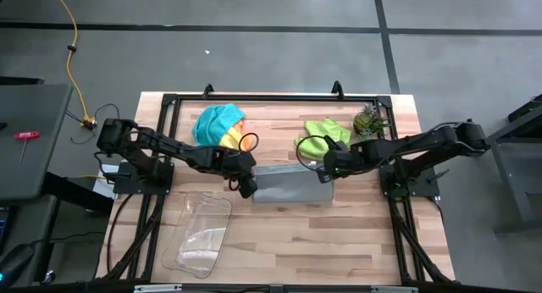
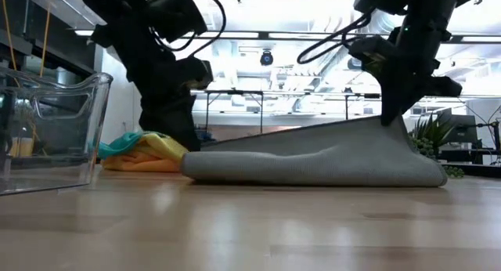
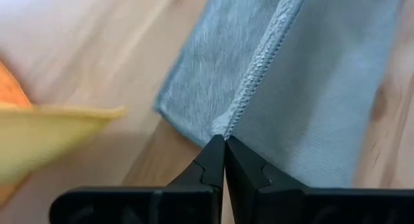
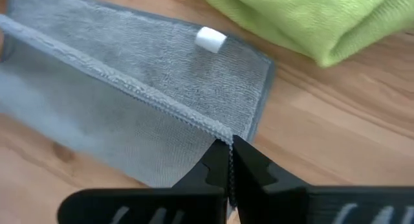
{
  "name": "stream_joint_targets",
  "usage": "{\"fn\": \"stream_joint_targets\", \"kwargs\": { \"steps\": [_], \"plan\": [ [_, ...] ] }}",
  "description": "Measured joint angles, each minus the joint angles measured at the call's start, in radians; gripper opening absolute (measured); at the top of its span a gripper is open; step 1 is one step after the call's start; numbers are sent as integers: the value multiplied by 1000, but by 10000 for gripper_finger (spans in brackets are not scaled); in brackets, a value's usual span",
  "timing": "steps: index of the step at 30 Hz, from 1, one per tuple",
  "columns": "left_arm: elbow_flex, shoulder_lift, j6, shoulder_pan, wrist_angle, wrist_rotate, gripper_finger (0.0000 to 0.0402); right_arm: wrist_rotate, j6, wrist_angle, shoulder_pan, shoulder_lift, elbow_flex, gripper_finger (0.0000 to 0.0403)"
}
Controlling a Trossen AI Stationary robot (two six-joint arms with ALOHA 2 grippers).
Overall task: Fold microfiber towels
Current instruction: Fold the gray microfiber cloth
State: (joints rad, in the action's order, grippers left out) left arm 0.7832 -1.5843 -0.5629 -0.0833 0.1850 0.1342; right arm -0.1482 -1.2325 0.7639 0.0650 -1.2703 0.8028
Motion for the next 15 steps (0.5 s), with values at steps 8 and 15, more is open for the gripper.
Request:
{"fn": "stream_joint_targets", "kwargs": {
  "steps": [8, 15],
  "plan": [
    [0, 12, 9, -28, 6, 32, 0, -9, -20, -15, 0, -80, 0, 0],
    [0, 12, 6, -27, 31, 23, 0, -19, -39, -49, -2, -167, 0, 0]
  ]
}}
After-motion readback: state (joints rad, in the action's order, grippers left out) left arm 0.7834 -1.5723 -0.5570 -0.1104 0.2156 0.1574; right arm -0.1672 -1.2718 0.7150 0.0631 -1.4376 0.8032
